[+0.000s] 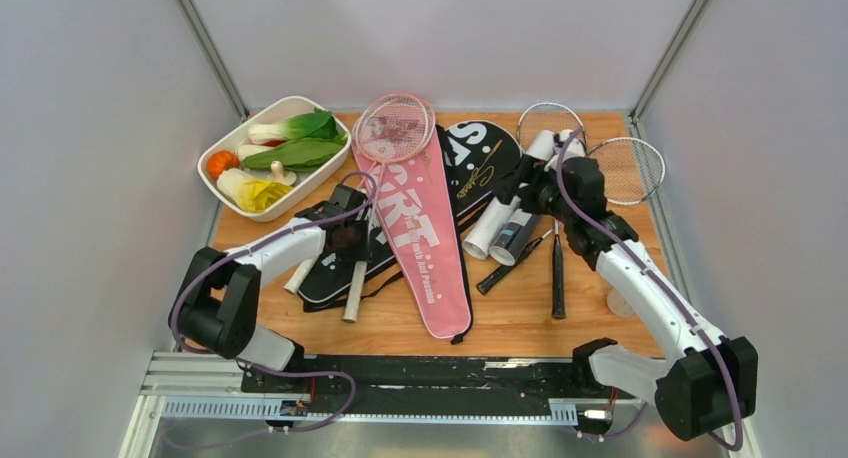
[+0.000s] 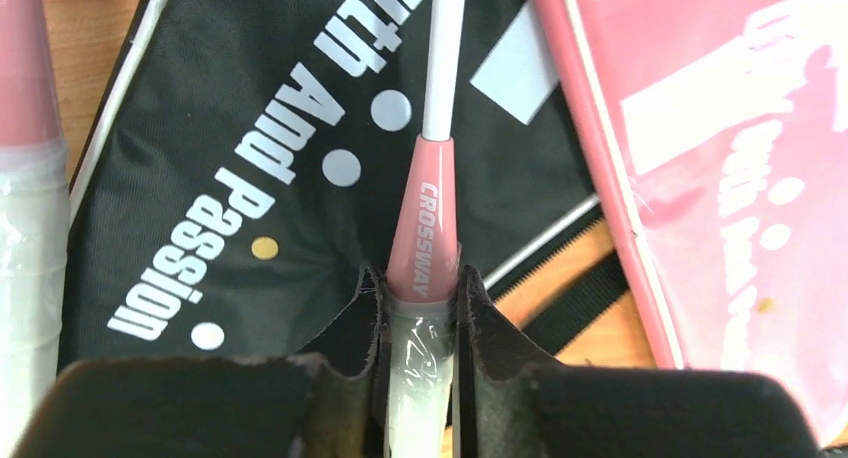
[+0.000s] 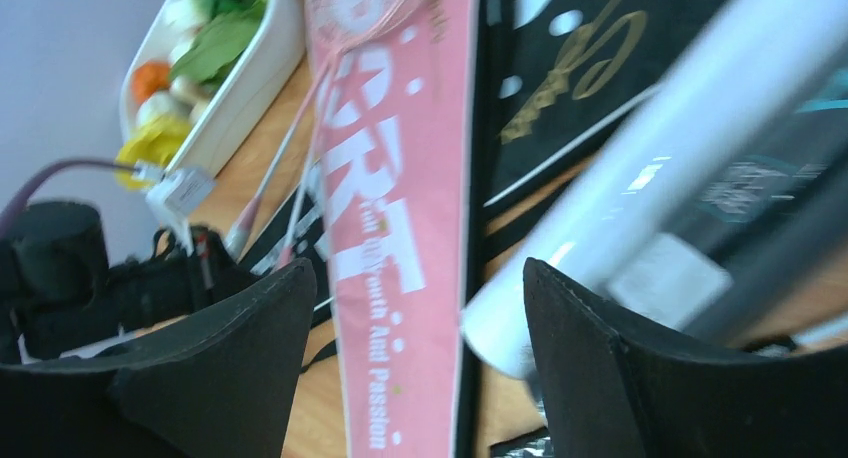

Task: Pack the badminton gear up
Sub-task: Pick up the racket from the center of the board.

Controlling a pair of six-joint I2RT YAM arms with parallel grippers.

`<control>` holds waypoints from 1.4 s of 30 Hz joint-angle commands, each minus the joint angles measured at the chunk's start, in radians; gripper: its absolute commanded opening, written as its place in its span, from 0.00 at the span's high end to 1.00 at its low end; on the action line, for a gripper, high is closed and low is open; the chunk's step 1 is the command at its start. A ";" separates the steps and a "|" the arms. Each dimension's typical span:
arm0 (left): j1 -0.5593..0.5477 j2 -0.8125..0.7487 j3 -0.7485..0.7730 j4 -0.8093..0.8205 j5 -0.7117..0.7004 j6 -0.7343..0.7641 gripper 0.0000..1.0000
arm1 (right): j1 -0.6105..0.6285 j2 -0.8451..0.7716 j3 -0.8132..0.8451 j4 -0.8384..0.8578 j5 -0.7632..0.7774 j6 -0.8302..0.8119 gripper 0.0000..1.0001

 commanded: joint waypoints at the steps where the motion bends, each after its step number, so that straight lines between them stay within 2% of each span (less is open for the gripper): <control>1: -0.003 -0.150 0.010 0.014 0.071 -0.047 1.00 | 0.149 0.063 -0.018 0.207 -0.036 0.130 0.21; 4: -0.003 -0.207 -0.004 0.028 0.130 -0.076 1.00 | 0.220 0.134 -0.038 0.341 0.031 0.222 0.20; 10: -0.002 -0.315 -0.079 0.111 0.259 -0.143 1.00 | 0.308 0.371 -0.020 0.577 0.028 0.330 0.19; 17: -0.008 -0.402 -0.166 0.221 0.372 -0.178 1.00 | 0.337 0.647 0.135 0.710 -0.059 0.344 0.22; 22: -0.011 -0.430 -0.181 0.244 0.402 -0.180 1.00 | 0.346 0.807 0.253 0.716 -0.178 0.352 0.26; 28: -0.011 -0.436 -0.203 0.266 0.382 -0.226 1.00 | 0.355 0.794 0.230 0.725 -0.171 0.390 0.26; 32: -0.012 -0.431 -0.205 0.289 0.378 -0.240 1.00 | 0.349 0.670 0.195 0.517 -0.024 0.308 0.24; 35: -0.013 -0.408 -0.190 0.301 0.397 -0.241 1.00 | 0.336 0.572 0.145 0.487 0.029 0.265 0.23; 39: -0.034 -0.398 -0.184 0.347 0.423 -0.222 1.00 | 0.341 0.581 0.163 0.488 -0.076 0.250 0.22; 42: -0.053 -0.369 -0.161 0.343 0.442 -0.209 1.00 | 0.352 0.615 0.147 0.554 -0.145 0.272 0.22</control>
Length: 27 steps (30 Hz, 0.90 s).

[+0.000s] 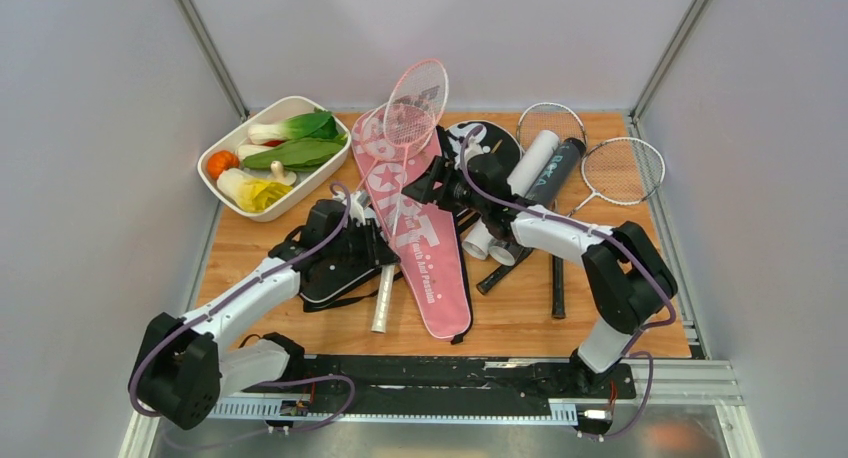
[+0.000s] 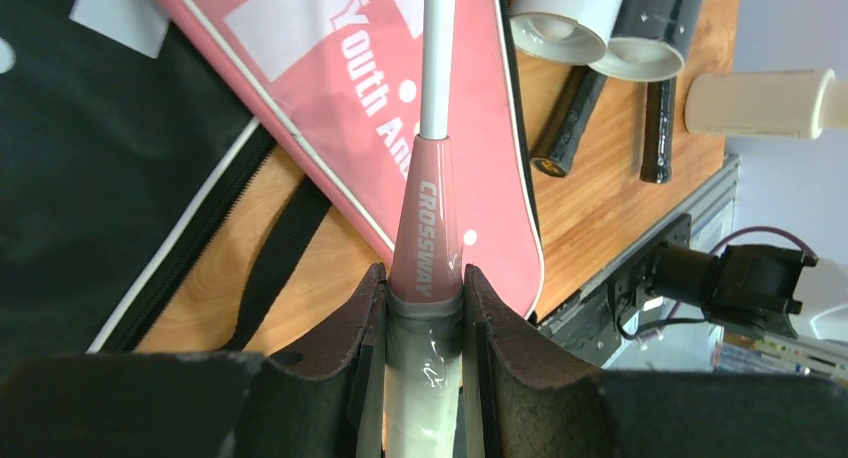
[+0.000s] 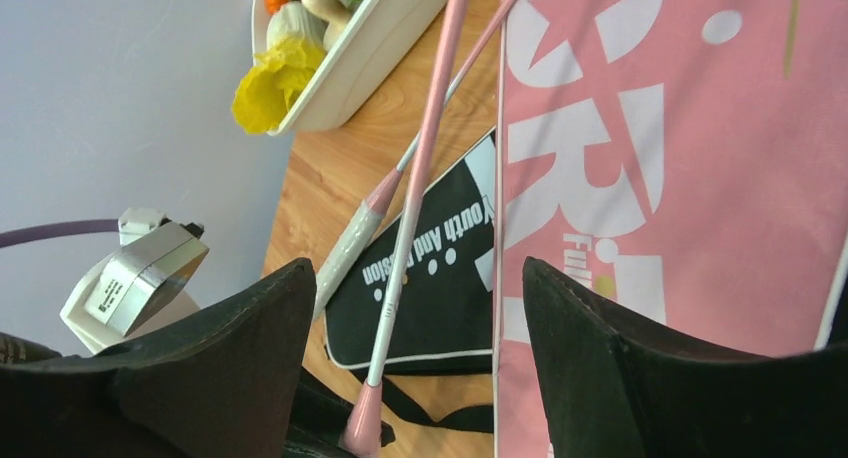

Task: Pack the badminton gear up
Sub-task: Pick up the racket from the center of the board.

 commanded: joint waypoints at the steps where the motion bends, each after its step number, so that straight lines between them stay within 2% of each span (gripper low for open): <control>1: -0.032 0.028 0.058 0.091 0.049 0.033 1.00 | 0.014 0.039 -0.007 0.077 -0.097 0.003 0.23; 5: -0.071 0.026 0.065 0.108 0.028 0.019 1.00 | 0.021 0.075 0.012 0.071 -0.086 0.037 0.29; 7: -0.084 0.021 0.066 0.121 0.019 0.007 1.00 | 0.022 0.070 -0.007 0.110 -0.080 0.058 0.37; 9: -0.096 0.025 0.068 0.140 0.024 -0.007 1.00 | 0.022 0.059 -0.028 0.140 -0.060 0.069 0.53; 11: -0.103 0.028 0.065 0.172 0.043 -0.022 0.98 | 0.021 0.039 -0.040 0.139 -0.020 0.065 0.78; 12: -0.104 0.026 0.061 0.184 0.054 -0.026 0.88 | 0.020 0.026 -0.050 0.142 0.003 0.056 0.91; 13: -0.105 0.022 0.058 0.194 0.075 -0.031 0.81 | 0.016 0.007 -0.071 0.152 0.032 0.046 0.99; 14: -0.105 0.017 0.060 0.196 0.077 -0.029 0.66 | 0.012 -0.013 -0.082 0.163 0.045 0.040 1.00; 16: -0.105 -0.002 0.070 0.169 0.071 -0.009 0.51 | -0.027 -0.057 -0.117 0.175 0.012 0.035 1.00; 18: -0.105 -0.023 0.095 0.099 0.046 0.057 0.44 | -0.075 -0.103 -0.134 0.153 -0.047 0.024 1.00; 22: -0.135 -0.027 0.177 -0.059 -0.071 0.199 0.43 | -0.200 -0.220 -0.164 0.027 -0.168 -0.011 1.00; 27: -0.265 -0.001 0.240 -0.102 -0.289 0.239 0.43 | -0.368 -0.379 -0.165 -0.222 -0.350 -0.119 1.00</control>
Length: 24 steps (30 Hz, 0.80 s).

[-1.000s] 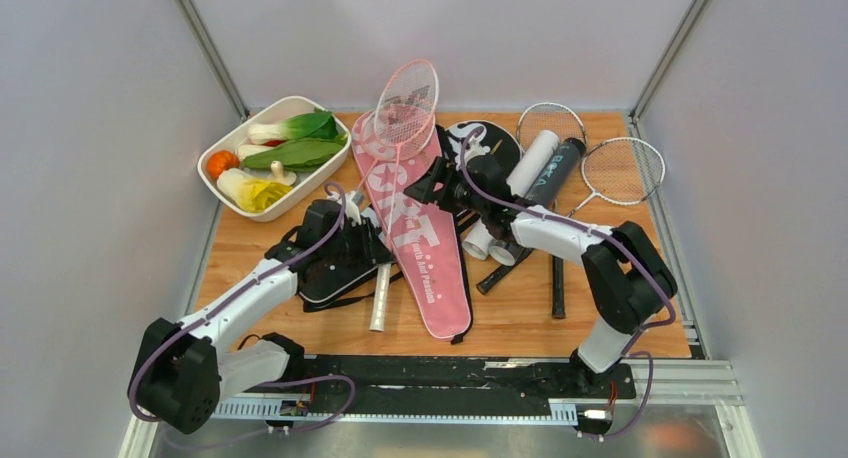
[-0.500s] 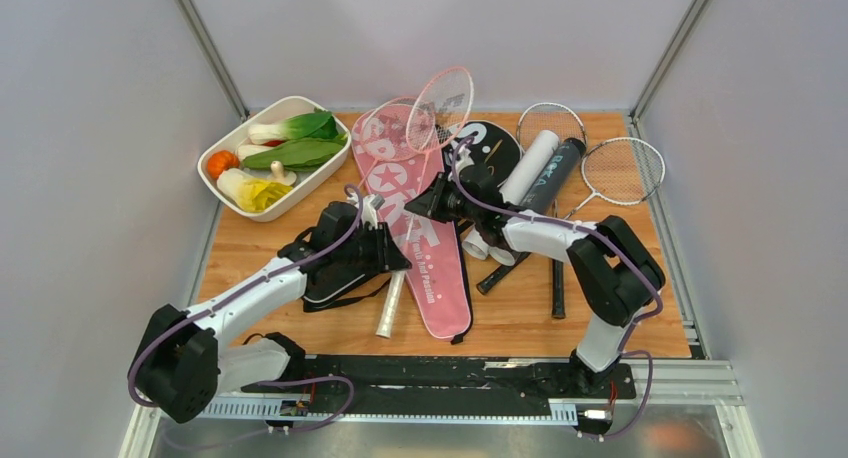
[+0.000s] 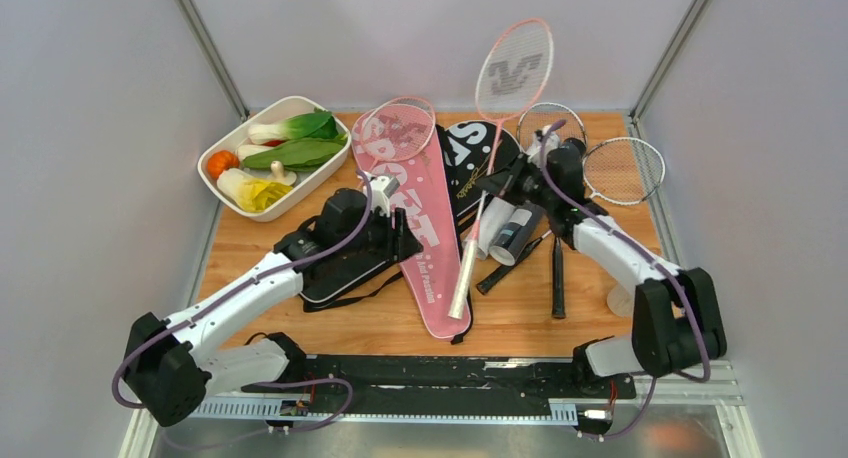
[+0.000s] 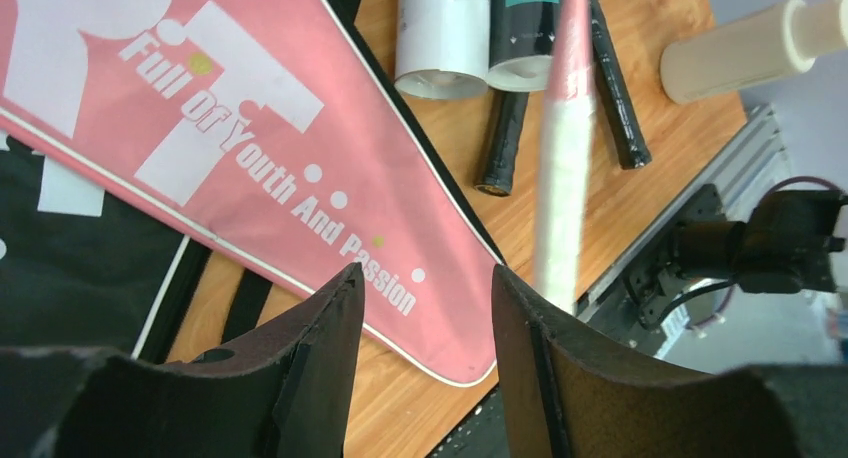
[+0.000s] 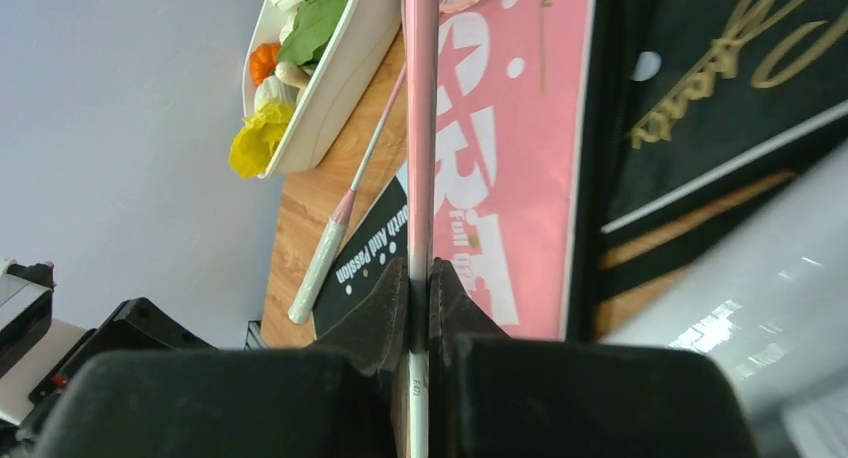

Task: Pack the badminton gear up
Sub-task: Pick up the racket from the center of the board, then place the racket in the racket bag.

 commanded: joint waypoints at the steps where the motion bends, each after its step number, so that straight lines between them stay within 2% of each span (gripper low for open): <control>1: -0.135 0.026 0.066 -0.067 -0.224 0.076 0.43 | -0.118 -0.186 0.012 -0.225 -0.190 -0.141 1.00; 4: -0.238 0.097 0.113 -0.084 -0.339 0.013 0.43 | -0.226 -0.311 0.006 -0.396 -0.278 -0.224 1.00; 6: -0.270 0.161 0.146 -0.107 -0.433 -0.082 0.43 | -0.291 -0.386 -0.002 -0.485 -0.303 -0.274 1.00; 7: -0.276 0.205 0.158 -0.120 -0.500 -0.164 0.43 | -0.314 -0.424 -0.006 -0.519 -0.304 -0.297 1.00; 10: -0.291 0.319 0.236 -0.123 -0.551 -0.292 0.43 | -0.322 -0.522 -0.029 -0.557 -0.272 -0.287 1.00; 13: -0.314 0.434 0.369 -0.162 -0.630 -0.329 0.43 | -0.323 -0.581 -0.042 -0.566 -0.245 -0.272 1.00; 17: -0.340 0.640 0.566 -0.335 -0.632 -0.351 0.44 | -0.323 -0.625 -0.036 -0.578 -0.213 -0.255 1.00; 20: -0.379 0.730 0.615 -0.374 -0.639 -0.340 0.47 | -0.323 -0.638 -0.024 -0.589 -0.184 -0.260 1.00; 24: -0.423 0.761 0.609 -0.373 -0.652 -0.356 0.47 | -0.323 -0.658 -0.006 -0.608 -0.156 -0.270 1.00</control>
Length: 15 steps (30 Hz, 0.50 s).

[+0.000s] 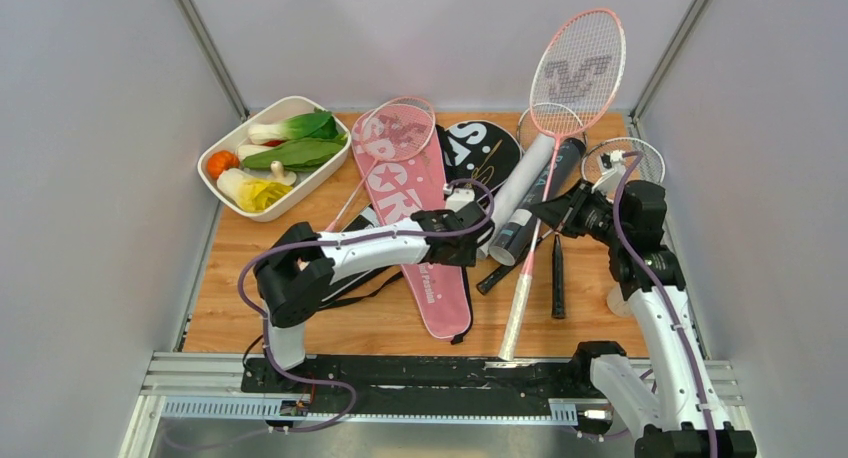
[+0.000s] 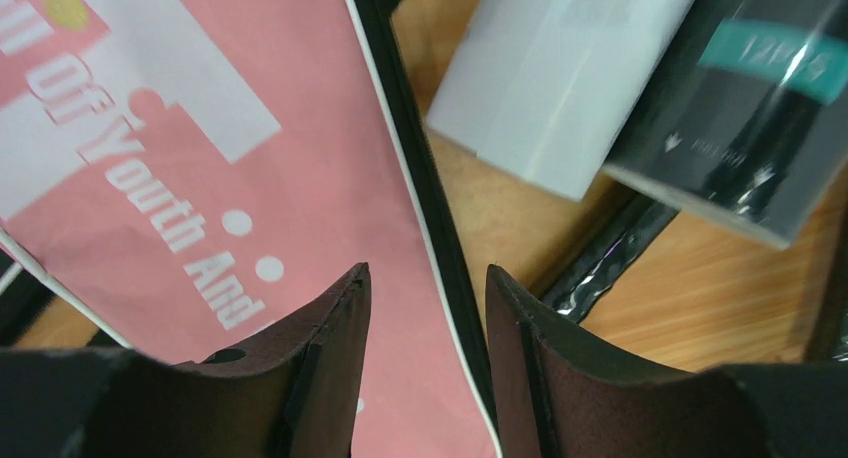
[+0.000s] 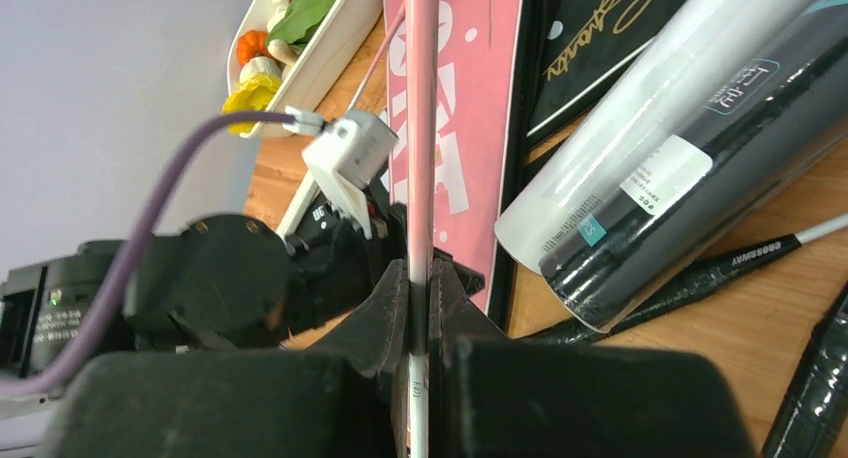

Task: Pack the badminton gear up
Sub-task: Place the racket in the racket bag.

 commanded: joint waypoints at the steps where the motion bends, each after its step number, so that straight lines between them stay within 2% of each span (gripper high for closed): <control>1: -0.056 0.018 0.010 -0.067 -0.041 -0.038 0.47 | 0.002 -0.044 0.042 -0.001 0.041 -0.015 1.00; 7: -0.096 0.073 -0.020 -0.022 -0.026 -0.031 0.47 | 0.002 -0.076 0.050 -0.023 0.061 -0.025 1.00; 15: -0.105 0.166 0.019 -0.128 -0.049 -0.003 0.47 | 0.002 -0.115 0.034 -0.032 0.089 -0.028 1.00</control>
